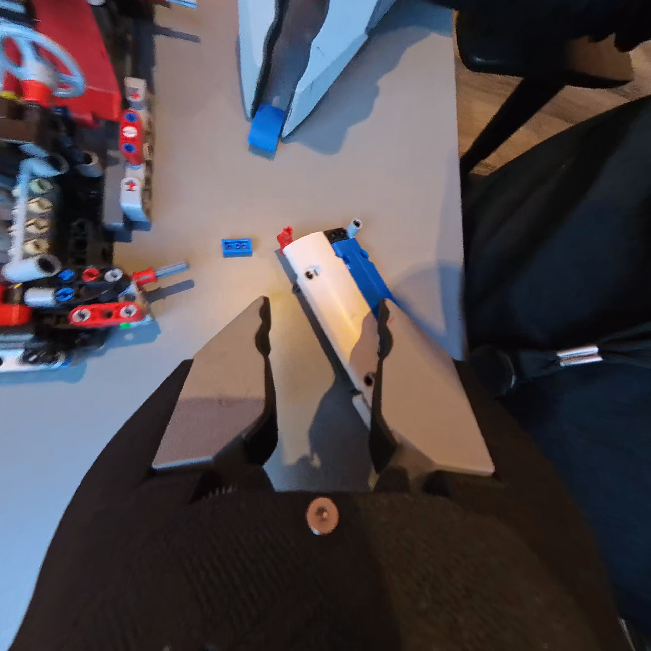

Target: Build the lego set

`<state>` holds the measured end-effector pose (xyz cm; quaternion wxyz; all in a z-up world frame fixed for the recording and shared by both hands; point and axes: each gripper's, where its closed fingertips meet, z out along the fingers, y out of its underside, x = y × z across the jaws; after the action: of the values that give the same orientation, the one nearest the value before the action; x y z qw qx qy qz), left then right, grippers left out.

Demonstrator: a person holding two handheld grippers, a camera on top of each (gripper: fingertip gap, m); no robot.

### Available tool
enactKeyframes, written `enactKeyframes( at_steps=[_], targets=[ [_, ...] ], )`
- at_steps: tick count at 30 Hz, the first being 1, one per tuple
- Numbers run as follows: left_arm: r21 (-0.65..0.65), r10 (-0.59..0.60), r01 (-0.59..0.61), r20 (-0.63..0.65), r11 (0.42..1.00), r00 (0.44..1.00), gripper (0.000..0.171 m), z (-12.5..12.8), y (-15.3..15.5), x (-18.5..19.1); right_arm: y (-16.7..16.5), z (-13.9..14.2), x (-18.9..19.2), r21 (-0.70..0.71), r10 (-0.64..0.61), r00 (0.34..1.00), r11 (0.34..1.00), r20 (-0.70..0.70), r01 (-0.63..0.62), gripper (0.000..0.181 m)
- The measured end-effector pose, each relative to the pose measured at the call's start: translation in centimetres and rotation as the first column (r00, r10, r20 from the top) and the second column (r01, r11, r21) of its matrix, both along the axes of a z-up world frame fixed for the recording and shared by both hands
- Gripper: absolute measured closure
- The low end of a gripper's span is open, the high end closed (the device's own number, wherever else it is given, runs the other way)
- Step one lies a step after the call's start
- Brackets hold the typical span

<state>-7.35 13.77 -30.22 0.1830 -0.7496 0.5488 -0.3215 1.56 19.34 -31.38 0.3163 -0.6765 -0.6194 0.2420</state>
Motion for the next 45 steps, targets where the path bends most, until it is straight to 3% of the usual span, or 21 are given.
enactKeyframes(
  at_steps=[3,6,9,15,23,29,35,39,45],
  targets=[
    [-0.012,-0.047,0.047,0.037,0.999,0.998,0.113,0.3,-0.8,1.2,-1.5,0.1,-1.1,-0.002,0.04,0.999,0.999,-0.005,-0.041,0.167],
    [0.021,-0.004,0.003,0.033,1.0,0.999,0.11,0.8,0.7,0.8,-1.7,0.2,-1.1,0.023,0.042,0.999,0.999,0.005,-0.042,0.167],
    [-0.036,-0.003,0.004,0.042,0.999,0.999,0.1,1.4,1.5,0.6,-1.5,0.8,-0.8,0.0,0.028,0.999,1.0,-0.033,-0.028,0.166],
    [-0.155,-0.071,0.075,0.032,0.985,0.997,0.099,0.5,1.3,2.2,-0.6,1.7,-0.3,-0.001,-0.004,0.997,1.0,-0.072,0.004,0.166],
    [-0.148,-0.198,0.193,-0.022,0.97,0.98,0.098,1.2,0.8,5.4,-0.1,1.9,-0.9,-0.031,-0.015,0.993,0.999,-0.119,0.011,0.167],
    [-0.086,-0.051,0.048,-0.03,0.995,0.998,0.097,2.8,-0.4,1.1,0.1,2.2,-4.8,-0.015,0.045,0.994,0.999,-0.102,-0.046,0.168],
    [-0.056,0.076,-0.076,0.002,0.996,0.997,0.098,2.9,-1.6,-1.7,0.4,0.3,-6.6,-0.028,0.084,0.996,0.996,-0.001,-0.084,0.172],
    [-0.075,0.115,-0.112,0.032,0.991,0.993,0.099,2.6,-2.1,-2.4,0.5,0.0,-5.8,-0.014,0.077,0.996,0.997,0.048,-0.077,0.176],
    [-0.082,0.113,-0.109,0.054,0.991,0.992,0.1,2.4,-2.0,-2.6,2.0,-0.1,-1.4,-0.024,-0.06,0.994,0.998,0.096,0.062,0.176]
  ],
)
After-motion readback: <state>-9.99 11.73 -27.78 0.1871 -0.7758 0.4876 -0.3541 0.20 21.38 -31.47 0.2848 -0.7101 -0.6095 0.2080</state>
